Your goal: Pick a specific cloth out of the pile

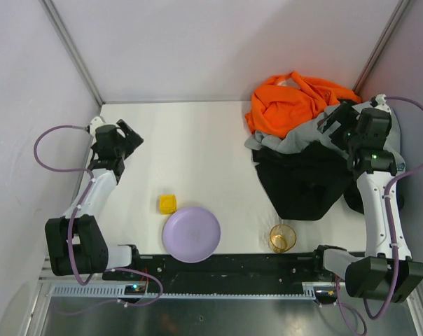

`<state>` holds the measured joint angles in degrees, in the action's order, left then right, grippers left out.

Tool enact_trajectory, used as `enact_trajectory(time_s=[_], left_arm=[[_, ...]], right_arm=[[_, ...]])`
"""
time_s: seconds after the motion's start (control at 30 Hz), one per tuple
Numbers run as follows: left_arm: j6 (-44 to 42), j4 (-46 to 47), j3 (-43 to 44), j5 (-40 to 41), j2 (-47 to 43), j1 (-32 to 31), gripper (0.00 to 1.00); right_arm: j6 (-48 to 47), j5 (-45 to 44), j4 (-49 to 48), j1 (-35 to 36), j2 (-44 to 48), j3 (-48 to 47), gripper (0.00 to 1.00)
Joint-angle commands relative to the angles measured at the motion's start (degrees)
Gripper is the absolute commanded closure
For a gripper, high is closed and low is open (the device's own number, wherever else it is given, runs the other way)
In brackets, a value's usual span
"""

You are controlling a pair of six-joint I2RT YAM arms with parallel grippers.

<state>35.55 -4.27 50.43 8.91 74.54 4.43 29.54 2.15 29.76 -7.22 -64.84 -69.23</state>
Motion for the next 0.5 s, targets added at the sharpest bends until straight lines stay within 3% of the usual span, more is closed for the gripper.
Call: enact_trajectory(time_s=[0.0,0.23,0.33,0.47], left_arm=[[-0.05,-0.37,2.38,1.44,-0.95,0.67,0.00],[-0.04,-7.98,2.40,-3.61,-2.25,1.13,0.00],[-1.20,-11.78,1.19,-5.24,-4.59,1.68,0.00],[-2.20,-15.07,-1.21,-12.01,-9.70,3.16,0.00]], right_arm=[[0.29,0.53,-4.86,-0.03,0.87,-1.10,0.01],[-1.99,6.70,-7.80,-5.75,-1.11,-1.08,0.01],[1.78,12.86,-7.59,-10.00,-2.74,-0.67,0.01],[9.57,13.41,-7.14,-12.24,-5.39,-0.51,0.01]])
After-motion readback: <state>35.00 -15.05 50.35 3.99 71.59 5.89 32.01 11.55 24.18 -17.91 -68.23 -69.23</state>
